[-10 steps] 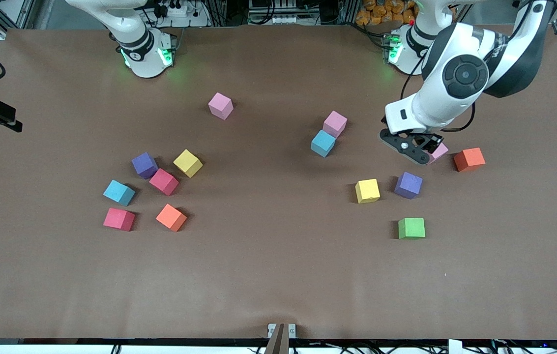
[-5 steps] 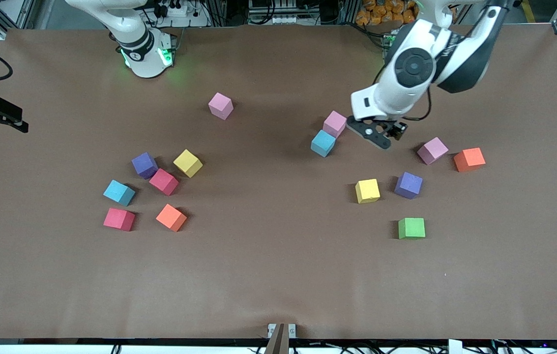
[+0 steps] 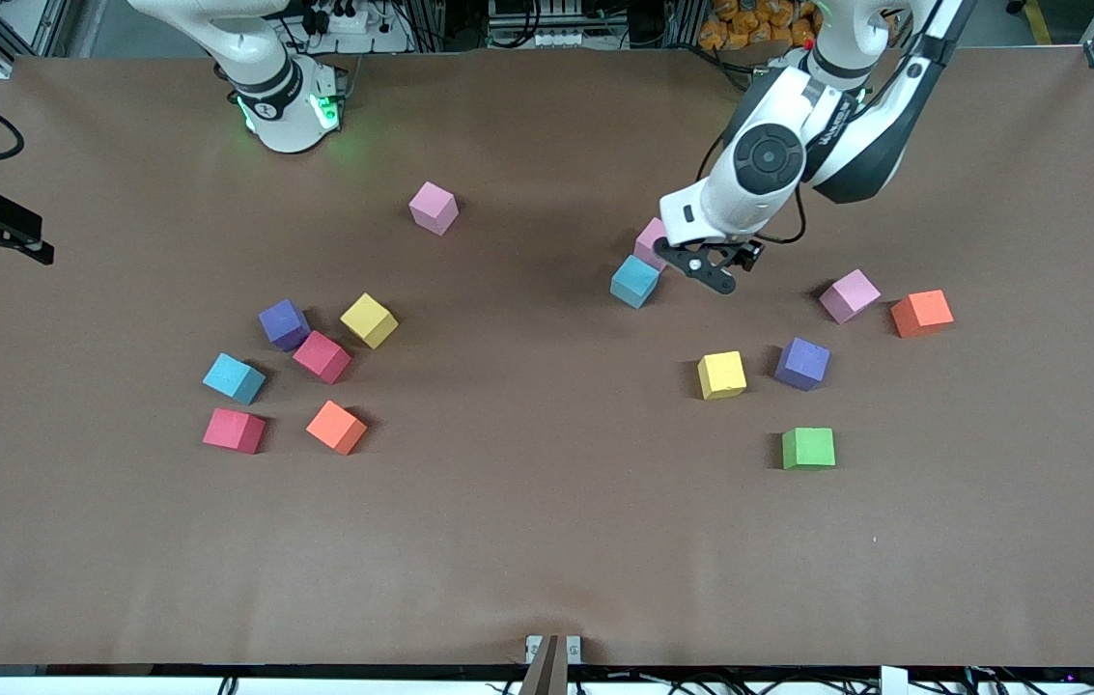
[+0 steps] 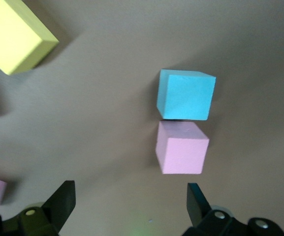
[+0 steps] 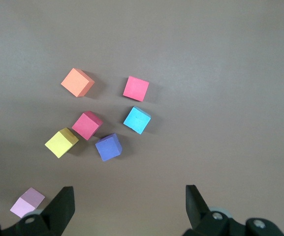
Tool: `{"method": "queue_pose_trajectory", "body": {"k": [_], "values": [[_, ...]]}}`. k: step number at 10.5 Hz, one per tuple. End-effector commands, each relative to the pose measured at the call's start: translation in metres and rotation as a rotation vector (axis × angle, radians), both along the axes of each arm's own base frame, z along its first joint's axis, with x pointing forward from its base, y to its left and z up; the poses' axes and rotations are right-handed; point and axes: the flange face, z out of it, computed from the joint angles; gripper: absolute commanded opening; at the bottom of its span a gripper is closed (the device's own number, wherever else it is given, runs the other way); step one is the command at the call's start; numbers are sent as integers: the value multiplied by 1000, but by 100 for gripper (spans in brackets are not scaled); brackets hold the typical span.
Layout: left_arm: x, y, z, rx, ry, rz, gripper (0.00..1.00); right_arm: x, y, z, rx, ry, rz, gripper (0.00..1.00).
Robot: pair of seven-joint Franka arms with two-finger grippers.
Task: Form number 2 with 11 blocks
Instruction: 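Reach the left gripper down to the pink cube beside the cyan cube, then grasp the pink cube with the left gripper while the right gripper reaches in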
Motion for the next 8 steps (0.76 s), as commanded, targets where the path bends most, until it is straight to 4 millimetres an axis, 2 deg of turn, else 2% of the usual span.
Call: {"method": "queue_pose_trajectory", "body": {"k": [1, 2, 5, 8], "values": [[-19, -24, -12, 8, 8, 85, 100, 2, -2, -1, -2, -1, 9, 100], [-30, -38, -19, 7, 9, 81, 100, 3, -1, -2, -2, 2, 12, 100], [-45, -54, -45, -10, -7, 92, 100, 7, 7, -7, -5, 1, 15, 100], [-64, -56, -72, 8, -30, 24, 100, 14, 22, -22, -4, 32, 36, 100]]}}
